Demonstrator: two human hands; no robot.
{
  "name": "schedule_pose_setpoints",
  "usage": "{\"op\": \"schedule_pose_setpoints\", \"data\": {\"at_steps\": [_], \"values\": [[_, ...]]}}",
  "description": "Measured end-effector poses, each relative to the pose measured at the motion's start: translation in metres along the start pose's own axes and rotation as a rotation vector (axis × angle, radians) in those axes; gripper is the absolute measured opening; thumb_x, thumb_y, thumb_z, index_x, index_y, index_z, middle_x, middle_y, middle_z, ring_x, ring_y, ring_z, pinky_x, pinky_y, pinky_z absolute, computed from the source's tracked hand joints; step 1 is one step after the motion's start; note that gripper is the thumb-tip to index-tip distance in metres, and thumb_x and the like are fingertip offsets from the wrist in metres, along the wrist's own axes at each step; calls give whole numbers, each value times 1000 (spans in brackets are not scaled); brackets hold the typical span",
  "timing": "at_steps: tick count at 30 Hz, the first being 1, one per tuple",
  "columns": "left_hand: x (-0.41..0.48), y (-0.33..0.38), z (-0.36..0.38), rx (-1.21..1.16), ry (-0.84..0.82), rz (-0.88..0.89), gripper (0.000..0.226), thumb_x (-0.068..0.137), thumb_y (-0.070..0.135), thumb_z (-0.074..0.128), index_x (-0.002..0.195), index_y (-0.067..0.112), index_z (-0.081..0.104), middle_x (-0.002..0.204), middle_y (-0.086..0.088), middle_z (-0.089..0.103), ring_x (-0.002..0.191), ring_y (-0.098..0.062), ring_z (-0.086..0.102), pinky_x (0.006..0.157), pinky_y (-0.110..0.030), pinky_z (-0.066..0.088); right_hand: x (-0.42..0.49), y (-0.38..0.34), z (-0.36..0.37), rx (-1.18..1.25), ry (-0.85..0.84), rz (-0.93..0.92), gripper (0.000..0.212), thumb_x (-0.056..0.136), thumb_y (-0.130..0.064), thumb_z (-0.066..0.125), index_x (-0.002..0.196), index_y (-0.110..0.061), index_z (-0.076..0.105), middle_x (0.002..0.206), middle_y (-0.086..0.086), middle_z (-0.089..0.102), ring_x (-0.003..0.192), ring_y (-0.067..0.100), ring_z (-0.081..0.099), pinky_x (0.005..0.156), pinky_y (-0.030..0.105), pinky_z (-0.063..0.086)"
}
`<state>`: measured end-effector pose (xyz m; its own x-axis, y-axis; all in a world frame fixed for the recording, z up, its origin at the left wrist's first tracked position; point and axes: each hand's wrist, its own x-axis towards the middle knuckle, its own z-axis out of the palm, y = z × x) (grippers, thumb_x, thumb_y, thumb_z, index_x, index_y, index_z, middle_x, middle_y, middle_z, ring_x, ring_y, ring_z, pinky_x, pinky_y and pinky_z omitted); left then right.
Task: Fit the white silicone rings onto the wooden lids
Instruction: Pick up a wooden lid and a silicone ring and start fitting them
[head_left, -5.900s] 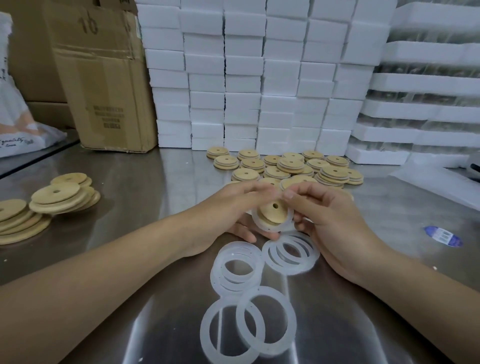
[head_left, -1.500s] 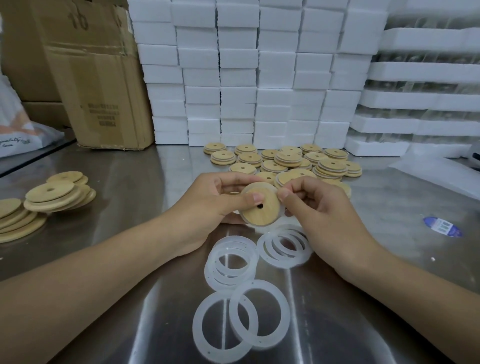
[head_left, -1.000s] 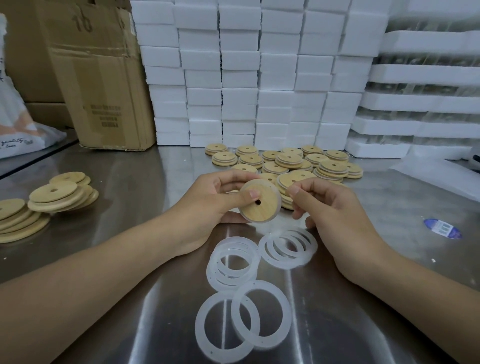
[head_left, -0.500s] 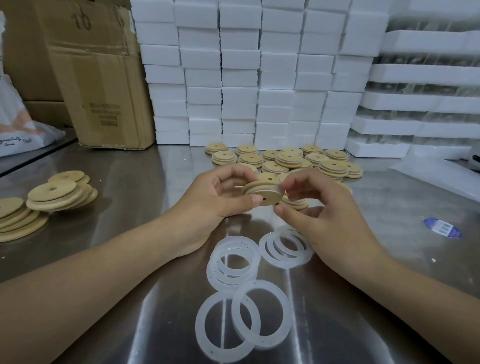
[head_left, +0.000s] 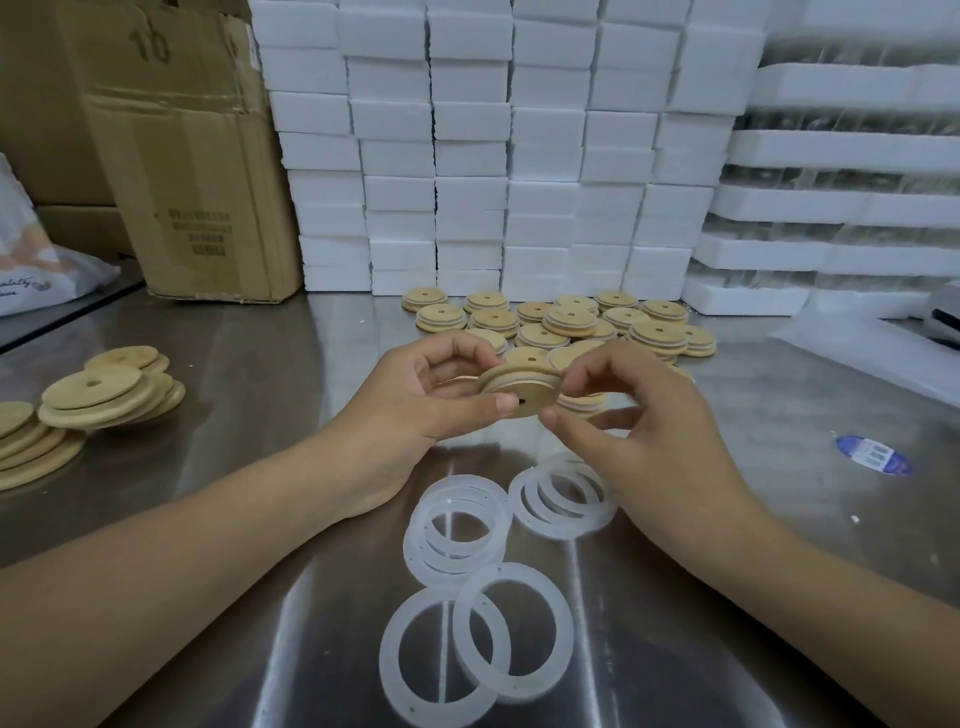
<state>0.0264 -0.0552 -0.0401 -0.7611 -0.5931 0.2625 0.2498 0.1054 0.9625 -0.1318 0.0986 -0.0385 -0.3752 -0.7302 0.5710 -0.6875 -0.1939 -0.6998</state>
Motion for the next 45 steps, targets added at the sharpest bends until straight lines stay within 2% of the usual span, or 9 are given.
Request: {"op": "schedule_pose_setpoints", "data": {"at_steps": [10,16,22,26,29,33,37,41,45], "values": [[-2,4,1,-19,-49,-32,31,75,5,90,96,17,70,108,-7,76,100,-26,76,103,-46,61,4,4,1,75,63,85,25,86,-15,86,96,-29,69,92,-16,71,87,9,70,68,16,51],[-1,3,2,42,-53,2,33,75,5,91,95,16,68,103,-8,76,96,-21,73,88,-27,61,2,2,0,62,117,69,30,84,-16,88,95,-33,67,92,-16,70,77,8,68,63,12,48],[-1,1,2,136,-68,42,35,72,7,91,95,14,66,105,-7,77,96,-19,75,90,-27,60,1,5,1,56,122,52,32,86,-12,85,96,-36,65,81,-12,70,74,8,65,64,11,46],[0,1,2,127,-55,22,36,73,9,91,98,16,66,108,-8,76,96,-23,74,91,-32,58,1,6,1,10,129,41,29,86,-18,84,98,-35,65,81,-12,64,78,9,62,65,12,44],[0,1,1,70,-39,-6,41,73,7,88,108,14,68,105,-7,76,88,-22,75,83,-30,63,2,4,1,-7,121,67,30,85,-26,85,104,-36,64,93,-13,66,85,9,65,67,15,48],[-1,3,0,-9,-20,-54,45,79,12,85,122,15,69,104,-8,79,85,-21,76,77,-30,64,3,1,2,67,-30,140,52,79,-35,91,120,-44,61,101,-16,69,89,4,70,69,16,55],[-1,5,1,-78,3,-82,35,82,18,84,116,21,75,105,-14,79,83,-20,76,72,-29,65,0,0,2,21,-86,91,67,73,-38,94,128,-49,58,109,-26,67,99,5,68,74,19,55],[-1,5,2,-81,16,-96,29,85,21,83,113,24,78,107,-15,80,83,-22,78,71,-29,65,-1,1,2,-62,-50,59,68,74,-42,93,132,-48,59,109,-25,67,100,2,65,74,13,50],[-2,7,3,-76,6,-99,28,98,25,72,126,22,76,117,-13,81,92,-26,82,75,-30,66,1,-1,1,-79,-9,47,60,76,-44,89,130,-44,63,112,-21,70,100,0,66,76,9,47]]}}
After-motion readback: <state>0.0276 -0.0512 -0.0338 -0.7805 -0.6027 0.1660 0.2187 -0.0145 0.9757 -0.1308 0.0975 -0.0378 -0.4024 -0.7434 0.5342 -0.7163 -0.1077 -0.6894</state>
